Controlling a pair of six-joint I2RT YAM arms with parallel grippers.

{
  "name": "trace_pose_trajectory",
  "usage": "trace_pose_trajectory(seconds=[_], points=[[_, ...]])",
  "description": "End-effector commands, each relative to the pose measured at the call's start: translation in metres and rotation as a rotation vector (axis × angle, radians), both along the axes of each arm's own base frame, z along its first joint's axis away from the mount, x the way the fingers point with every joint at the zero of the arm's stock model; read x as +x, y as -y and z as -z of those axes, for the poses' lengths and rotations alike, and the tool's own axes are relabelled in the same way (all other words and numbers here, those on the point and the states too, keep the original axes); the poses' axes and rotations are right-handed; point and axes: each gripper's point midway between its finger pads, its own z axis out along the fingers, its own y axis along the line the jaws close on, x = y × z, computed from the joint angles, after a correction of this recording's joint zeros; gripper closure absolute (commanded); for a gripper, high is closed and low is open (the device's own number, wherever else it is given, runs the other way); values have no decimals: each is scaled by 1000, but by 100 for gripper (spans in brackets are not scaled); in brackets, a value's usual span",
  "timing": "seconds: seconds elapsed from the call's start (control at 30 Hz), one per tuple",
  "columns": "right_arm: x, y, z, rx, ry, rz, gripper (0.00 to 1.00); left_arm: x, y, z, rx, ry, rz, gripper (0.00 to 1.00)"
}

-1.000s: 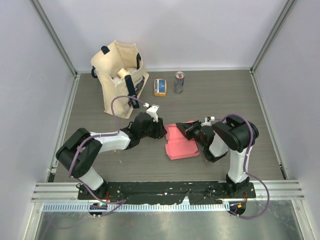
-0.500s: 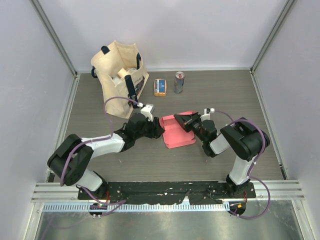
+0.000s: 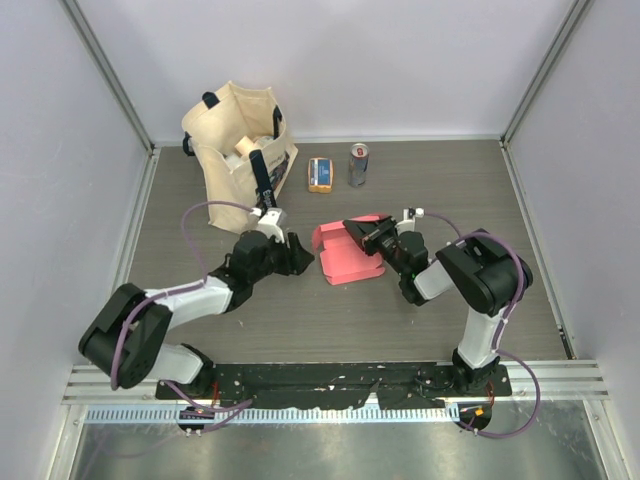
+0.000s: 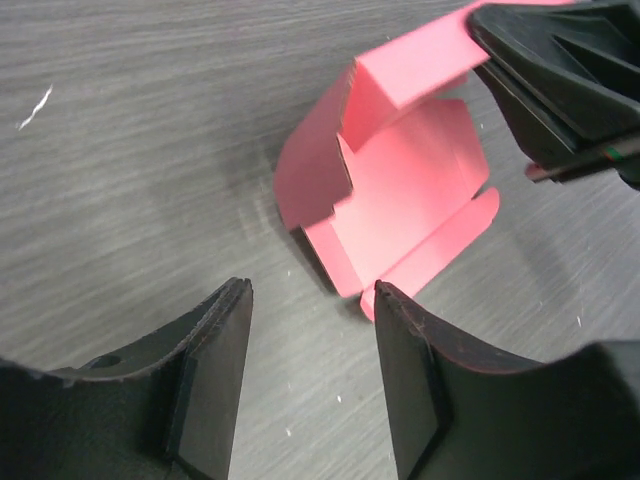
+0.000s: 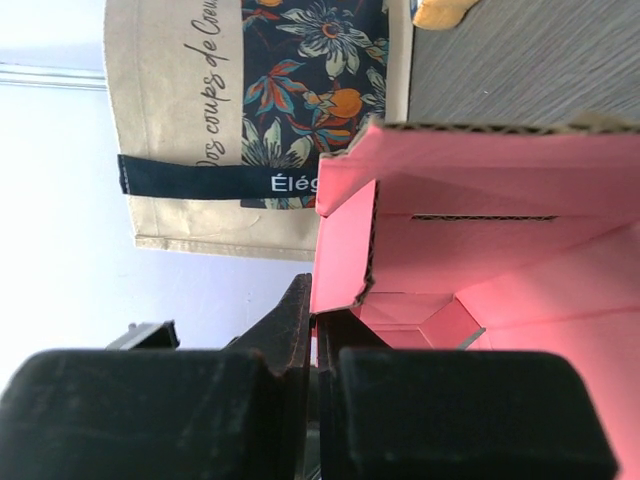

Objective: Fold the paper box

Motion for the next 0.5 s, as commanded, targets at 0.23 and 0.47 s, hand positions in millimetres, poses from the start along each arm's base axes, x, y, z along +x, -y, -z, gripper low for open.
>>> trace_pose_trajectory(seconds=[0.23, 0.47], points=[[7, -9, -8, 7, 102, -40, 98, 34, -18, -12, 71, 86, -99, 47], [6, -5, -4, 1, 90, -33, 98, 42, 8, -8, 69, 136, 28, 47]])
